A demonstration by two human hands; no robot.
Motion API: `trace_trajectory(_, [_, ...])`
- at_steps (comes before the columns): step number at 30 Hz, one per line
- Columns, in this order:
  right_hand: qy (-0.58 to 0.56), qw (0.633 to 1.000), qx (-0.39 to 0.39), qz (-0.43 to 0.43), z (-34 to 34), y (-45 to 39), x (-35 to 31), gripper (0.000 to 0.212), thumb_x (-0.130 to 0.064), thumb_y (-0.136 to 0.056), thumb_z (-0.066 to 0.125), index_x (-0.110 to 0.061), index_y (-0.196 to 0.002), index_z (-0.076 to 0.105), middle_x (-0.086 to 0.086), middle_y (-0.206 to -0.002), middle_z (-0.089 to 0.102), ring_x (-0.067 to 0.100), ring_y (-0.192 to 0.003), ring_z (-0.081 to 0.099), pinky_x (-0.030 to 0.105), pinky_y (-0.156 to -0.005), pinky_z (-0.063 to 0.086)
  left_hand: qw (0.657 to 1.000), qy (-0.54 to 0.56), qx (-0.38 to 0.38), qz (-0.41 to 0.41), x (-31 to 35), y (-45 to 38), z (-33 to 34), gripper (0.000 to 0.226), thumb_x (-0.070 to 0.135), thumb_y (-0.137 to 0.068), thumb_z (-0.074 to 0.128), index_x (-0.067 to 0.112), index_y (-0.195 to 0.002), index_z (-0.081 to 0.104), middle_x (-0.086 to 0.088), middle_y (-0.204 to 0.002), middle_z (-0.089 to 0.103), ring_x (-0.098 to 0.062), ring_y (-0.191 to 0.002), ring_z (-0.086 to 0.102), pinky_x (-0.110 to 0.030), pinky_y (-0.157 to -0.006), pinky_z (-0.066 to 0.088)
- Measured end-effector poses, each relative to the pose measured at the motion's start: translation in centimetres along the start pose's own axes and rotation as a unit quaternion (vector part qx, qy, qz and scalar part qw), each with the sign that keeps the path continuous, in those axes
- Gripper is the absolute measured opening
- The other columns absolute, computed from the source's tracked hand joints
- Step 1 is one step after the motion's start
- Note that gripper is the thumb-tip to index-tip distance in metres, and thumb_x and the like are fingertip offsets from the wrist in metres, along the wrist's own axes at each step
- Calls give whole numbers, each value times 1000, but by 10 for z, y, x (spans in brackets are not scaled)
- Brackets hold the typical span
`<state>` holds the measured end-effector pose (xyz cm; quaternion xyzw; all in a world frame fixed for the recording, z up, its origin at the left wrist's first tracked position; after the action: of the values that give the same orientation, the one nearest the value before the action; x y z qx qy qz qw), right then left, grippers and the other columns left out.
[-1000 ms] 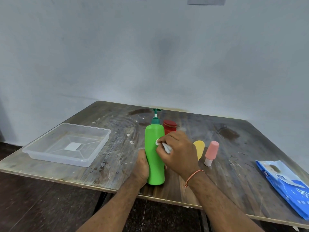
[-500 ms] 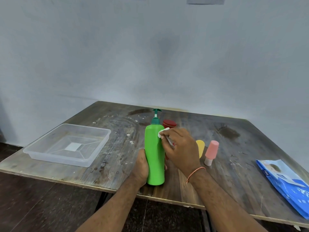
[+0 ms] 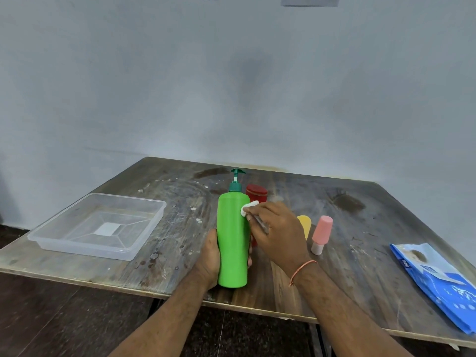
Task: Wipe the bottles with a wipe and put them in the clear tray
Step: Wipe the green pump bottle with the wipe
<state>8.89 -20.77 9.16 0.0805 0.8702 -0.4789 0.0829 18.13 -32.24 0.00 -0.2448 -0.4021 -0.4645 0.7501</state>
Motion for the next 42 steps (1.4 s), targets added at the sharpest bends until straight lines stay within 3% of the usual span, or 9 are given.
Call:
trace_trajectory(6, [-39, 994, -88, -48, -2, 17, -3, 14, -22, -89, 78, -26, -101, 83, -16, -103, 78, 5, -100, 68, 30, -84, 56, 1000, -9, 18, 21, 6, 1, 2, 67, 49, -87, 34, -6, -104, 70, -29, -77, 65, -36, -56, 63, -36, -54, 54])
trace_trajectory(12, [-7, 997, -42, -57, -2, -2, 6, 14, -20, -96, 75, -23, -107, 82, -9, -110, 78, 15, -99, 70, 35, -84, 58, 1000, 2, -1, -11, 2, 2, 0, 73, 53, -94, 28, -5, -104, 69, -28, -86, 64, -36, -61, 64, -37, -57, 56])
trace_trajectory(17, [-11, 1000, -23, -16, -2, -14, 11, 19, -19, -97, 76, -22, -116, 80, -7, -114, 79, 16, -103, 72, 39, -88, 59, 1000, -8, -4, -18, 4, 5, 2, 74, 57, -84, 34, -5, -102, 71, -28, -85, 65, -35, -62, 64, -36, -58, 56])
trace_trajectory(26, [-24, 988, -127, -80, -9, 21, -6, 10, -22, -92, 77, -23, -101, 81, -11, -105, 79, 6, -96, 72, 26, -82, 59, 999, -11, 37, -5, 5, 3, 0, 71, 44, -102, 19, -4, -112, 71, -30, -80, 67, -36, -57, 65, -36, -53, 56])
trace_trajectory(31, [-7, 993, -87, -80, -9, 3, -3, 13, -22, -95, 74, -23, -105, 82, -9, -108, 80, 11, -97, 74, 32, -80, 61, 999, -8, 33, -18, 6, 6, 2, 74, 49, -102, 20, -2, -100, 74, -28, -82, 66, -37, -60, 66, -37, -57, 57])
trace_trajectory(35, [-17, 997, -65, -48, -5, -7, 0, 14, -23, -99, 71, -21, -108, 81, -8, -111, 78, 15, -98, 75, 40, -78, 61, 999, -19, 26, -22, 5, 4, -1, 75, 48, -102, 19, -4, -103, 73, -30, -87, 66, -38, -64, 67, -38, -62, 57])
trace_trajectory(38, [-11, 995, -71, -63, -9, 2, -6, 12, -19, -95, 76, -19, -105, 82, -7, -107, 78, 12, -95, 73, 34, -77, 61, 999, -34, 32, -13, 7, 5, 2, 71, 44, -103, 19, -4, -104, 72, -30, -85, 68, -38, -63, 68, -37, -59, 58])
trace_trajectory(42, [-23, 988, -128, -82, -6, 40, -15, 10, -20, -95, 74, -19, -103, 82, -9, -105, 76, 7, -95, 71, 29, -76, 60, 989, -93, 111, 24, 7, 4, -5, 60, 34, -110, 21, 4, -102, 73, -18, -82, 77, -25, -67, 74, -32, -58, 61])
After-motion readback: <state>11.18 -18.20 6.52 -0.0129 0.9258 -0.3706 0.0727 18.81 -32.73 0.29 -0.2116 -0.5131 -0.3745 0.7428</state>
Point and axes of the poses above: each hand's wrist, its own y-axis away from the middle knuckle, its own z-axis out of the palm, x = y × z, the point moved 4 cm from there along -y, towards the middle knuckle
